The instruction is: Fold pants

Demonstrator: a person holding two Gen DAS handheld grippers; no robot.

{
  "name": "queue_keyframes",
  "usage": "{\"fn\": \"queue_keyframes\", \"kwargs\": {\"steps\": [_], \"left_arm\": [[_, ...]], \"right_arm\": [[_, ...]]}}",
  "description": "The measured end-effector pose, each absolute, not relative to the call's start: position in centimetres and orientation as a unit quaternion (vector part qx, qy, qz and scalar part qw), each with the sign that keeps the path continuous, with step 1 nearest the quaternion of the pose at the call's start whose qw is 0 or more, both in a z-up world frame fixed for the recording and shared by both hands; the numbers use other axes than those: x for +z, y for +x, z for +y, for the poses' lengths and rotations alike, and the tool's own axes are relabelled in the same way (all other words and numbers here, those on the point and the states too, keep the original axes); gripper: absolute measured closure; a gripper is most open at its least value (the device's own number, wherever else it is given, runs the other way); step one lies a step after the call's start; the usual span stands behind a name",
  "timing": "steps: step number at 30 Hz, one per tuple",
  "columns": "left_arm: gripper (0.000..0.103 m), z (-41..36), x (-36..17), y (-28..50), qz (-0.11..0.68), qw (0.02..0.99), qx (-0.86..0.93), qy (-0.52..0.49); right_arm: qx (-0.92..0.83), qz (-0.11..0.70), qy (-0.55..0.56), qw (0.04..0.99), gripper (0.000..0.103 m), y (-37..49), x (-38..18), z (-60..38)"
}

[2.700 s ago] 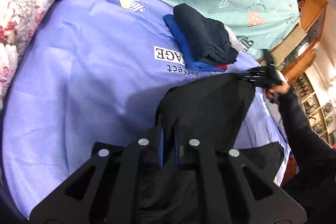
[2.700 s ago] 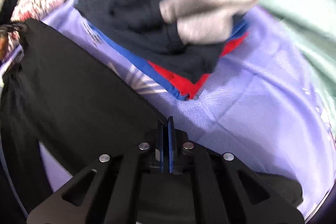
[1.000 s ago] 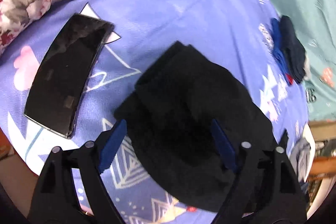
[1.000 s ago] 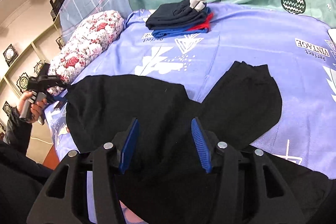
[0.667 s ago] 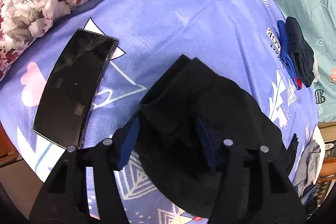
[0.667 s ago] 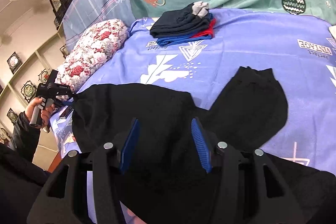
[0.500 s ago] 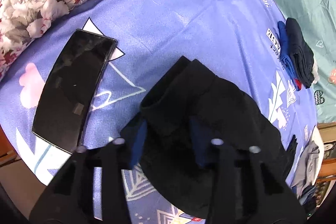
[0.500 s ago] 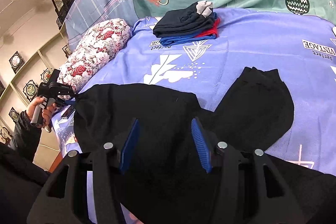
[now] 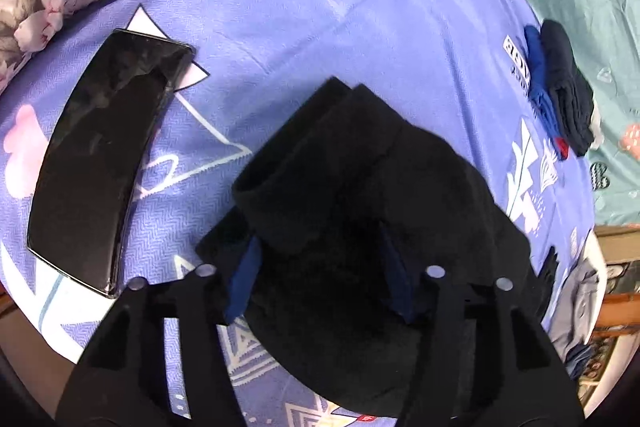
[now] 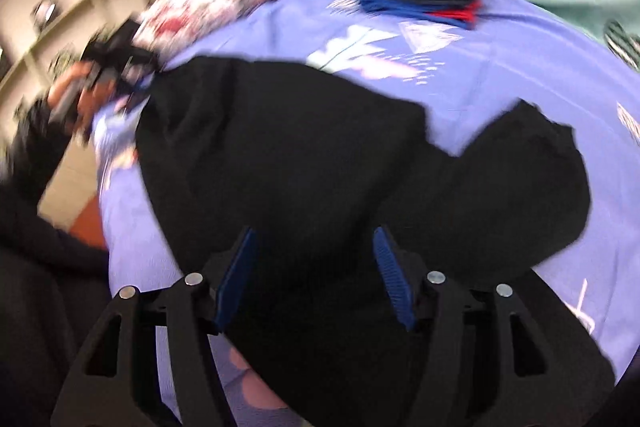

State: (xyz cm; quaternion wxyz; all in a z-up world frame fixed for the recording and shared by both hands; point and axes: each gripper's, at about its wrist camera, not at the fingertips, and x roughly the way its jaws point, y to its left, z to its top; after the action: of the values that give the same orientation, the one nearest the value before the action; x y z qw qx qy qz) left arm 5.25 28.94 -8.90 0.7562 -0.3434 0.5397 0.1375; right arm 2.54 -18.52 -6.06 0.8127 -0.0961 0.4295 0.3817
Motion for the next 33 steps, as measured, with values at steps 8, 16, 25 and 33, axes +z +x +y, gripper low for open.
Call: {"fn": "queue_keyframes", "kwargs": {"steps": [8,16,25,33], "left_arm": [[0.078,29.2,-7.8,4.9,0.532,0.761,0.126,-0.351],[0.06,29.2,-9.1,5.4,0.541,0.751,0.102,-0.365],[0.085,29.2,-7.6,5.2,0.524,0.767,0.111,-0.354],[0.086,27.9,-2.3,2.8,0.492,0.807,0.088,-0.315]], "right_arm": [[0.409,0.431,-0.179,0.784,0.041,0.8,-6.5,-16.3],[0.388,0.454,-0.229,0.769,0.085,2.3,-8.6,-14.7],[0.392,0.445,-0.149,0.792,0.1,2.8,-7.2,-16.4],[0.435,0.391,-0.094,0.806,0.099,0.2,-0.9,-20.7]]}}
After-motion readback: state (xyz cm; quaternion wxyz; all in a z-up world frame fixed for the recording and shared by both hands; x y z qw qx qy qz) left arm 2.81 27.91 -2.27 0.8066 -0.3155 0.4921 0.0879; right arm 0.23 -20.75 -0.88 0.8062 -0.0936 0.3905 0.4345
